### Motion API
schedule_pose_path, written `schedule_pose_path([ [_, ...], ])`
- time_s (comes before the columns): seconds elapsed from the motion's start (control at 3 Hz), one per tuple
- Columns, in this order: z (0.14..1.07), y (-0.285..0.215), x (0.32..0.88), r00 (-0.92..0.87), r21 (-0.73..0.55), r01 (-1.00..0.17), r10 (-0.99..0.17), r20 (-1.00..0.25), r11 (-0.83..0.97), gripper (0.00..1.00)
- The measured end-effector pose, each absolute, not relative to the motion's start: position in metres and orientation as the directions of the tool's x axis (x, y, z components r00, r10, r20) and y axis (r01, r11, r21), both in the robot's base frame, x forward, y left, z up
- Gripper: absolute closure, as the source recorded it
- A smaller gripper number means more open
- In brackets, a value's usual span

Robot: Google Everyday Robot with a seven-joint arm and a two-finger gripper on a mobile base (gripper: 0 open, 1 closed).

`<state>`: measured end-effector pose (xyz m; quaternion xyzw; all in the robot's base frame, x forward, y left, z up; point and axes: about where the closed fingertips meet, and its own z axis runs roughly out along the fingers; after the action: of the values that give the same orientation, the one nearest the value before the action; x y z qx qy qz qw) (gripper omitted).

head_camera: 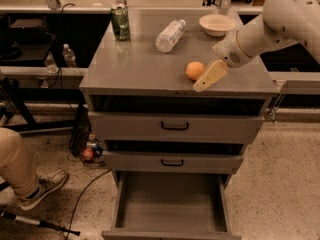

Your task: Place orange into bottom drawer

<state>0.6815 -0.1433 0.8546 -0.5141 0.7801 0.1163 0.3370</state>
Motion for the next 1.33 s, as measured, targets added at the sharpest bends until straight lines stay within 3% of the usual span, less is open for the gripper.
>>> schedule_pose_path([
  [0.33,0.852,-0.142,0.683,-0.249,-0.159,-0.881,-0.723,-0.645,0.445,0.00],
  [1.33,0.841,-0.129,0.689,-0.249,-0.134,-0.889,-0.708,-0.661,0.439,0.70],
])
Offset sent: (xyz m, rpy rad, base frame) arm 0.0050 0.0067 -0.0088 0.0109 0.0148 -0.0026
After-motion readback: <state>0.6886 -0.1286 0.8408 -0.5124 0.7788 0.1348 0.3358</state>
